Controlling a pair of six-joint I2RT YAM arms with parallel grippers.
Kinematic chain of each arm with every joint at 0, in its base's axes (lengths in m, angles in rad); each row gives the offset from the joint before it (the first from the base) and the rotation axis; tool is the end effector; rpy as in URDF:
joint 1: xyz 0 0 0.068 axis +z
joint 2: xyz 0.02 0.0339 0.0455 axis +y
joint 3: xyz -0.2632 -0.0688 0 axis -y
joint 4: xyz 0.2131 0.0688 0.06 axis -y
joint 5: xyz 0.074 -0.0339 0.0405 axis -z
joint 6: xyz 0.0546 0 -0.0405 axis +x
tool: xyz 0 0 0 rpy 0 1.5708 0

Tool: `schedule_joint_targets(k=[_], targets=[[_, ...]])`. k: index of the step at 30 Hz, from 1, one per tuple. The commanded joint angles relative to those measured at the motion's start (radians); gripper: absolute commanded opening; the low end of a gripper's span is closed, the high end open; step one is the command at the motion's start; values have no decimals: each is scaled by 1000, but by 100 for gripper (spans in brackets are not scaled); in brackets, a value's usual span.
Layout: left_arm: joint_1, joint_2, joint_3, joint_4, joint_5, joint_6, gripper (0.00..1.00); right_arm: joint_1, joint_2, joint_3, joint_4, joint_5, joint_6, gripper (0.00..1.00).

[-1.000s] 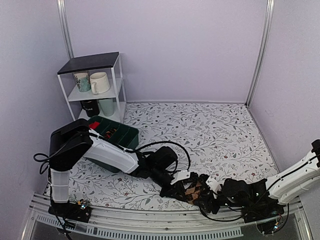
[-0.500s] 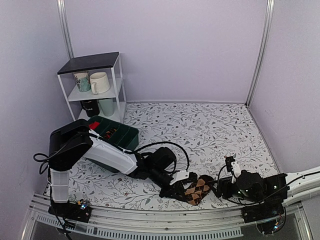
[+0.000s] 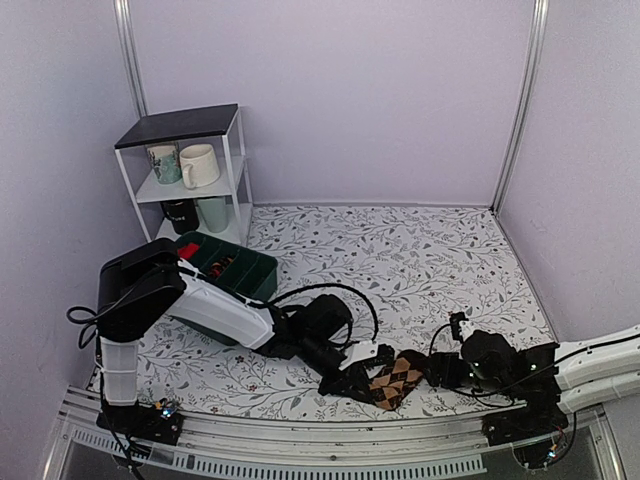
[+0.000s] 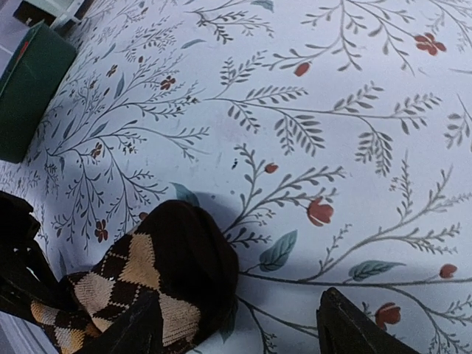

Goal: Roll the socks
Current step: Roll the sock at the center of the board.

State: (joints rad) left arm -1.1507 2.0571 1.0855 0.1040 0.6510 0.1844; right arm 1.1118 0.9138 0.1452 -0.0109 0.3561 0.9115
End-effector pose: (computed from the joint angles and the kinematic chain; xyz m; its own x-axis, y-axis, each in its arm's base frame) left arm 0.1283 -0.3684 0.1145 -0.1433 0.6785 -0.7204 0.9282 -0.1605 -0.3358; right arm 0.0805 0.1199 0.1289 -0.7681 0.1179 -0.6294 -0.2013 0.8886 0.4121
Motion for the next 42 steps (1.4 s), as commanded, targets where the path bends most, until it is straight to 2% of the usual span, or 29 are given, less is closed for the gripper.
schedule_joint_targets(k=[1, 3, 5, 7, 12, 13, 17, 20, 25, 28, 31, 34, 37, 42], targets=[[4, 78, -66, -213, -91, -8, 0, -16, 95, 10, 170, -124, -77, 71], [4, 78, -70, -208, -93, -8, 0, -21, 144, 16, 215, -144, -86, 69], [5, 77, -74, -205, -98, -10, 0, -27, 192, 31, 223, -152, -84, 61], [4, 75, -82, -200, -104, -15, 0, -41, 235, 47, 237, -171, -89, 47], [4, 47, -131, -166, -136, -54, 0, -116, 326, 91, 331, -240, -173, 3], [4, 32, -147, -157, -152, -69, 0, -148, 347, 103, 357, -272, -215, 0], [0, -57, -214, -144, -242, -145, 0, -292, 452, 194, 465, -447, -369, 0], [-6, -145, -244, -169, -314, -203, 0, -359, 589, 345, 478, -599, -486, 0], [-21, -225, -268, -184, -381, -265, 0, -375, 828, 588, 422, -850, -599, 0], [-27, -224, -263, -200, -415, -280, 0, -375, 896, 614, 463, -876, -593, 0], [-25, -200, -269, -184, -416, -292, 0, -375, 899, 604, 465, -847, -595, 1], [-15, -149, -260, -178, -392, -294, 0, -375, 856, 574, 450, -831, -601, 21], [-4, -117, -254, -175, -373, -302, 0, -374, 780, 541, 412, -806, -618, 31], [12, -113, -263, -172, -341, -324, 0, -373, 587, 441, 378, -763, -631, 39]])
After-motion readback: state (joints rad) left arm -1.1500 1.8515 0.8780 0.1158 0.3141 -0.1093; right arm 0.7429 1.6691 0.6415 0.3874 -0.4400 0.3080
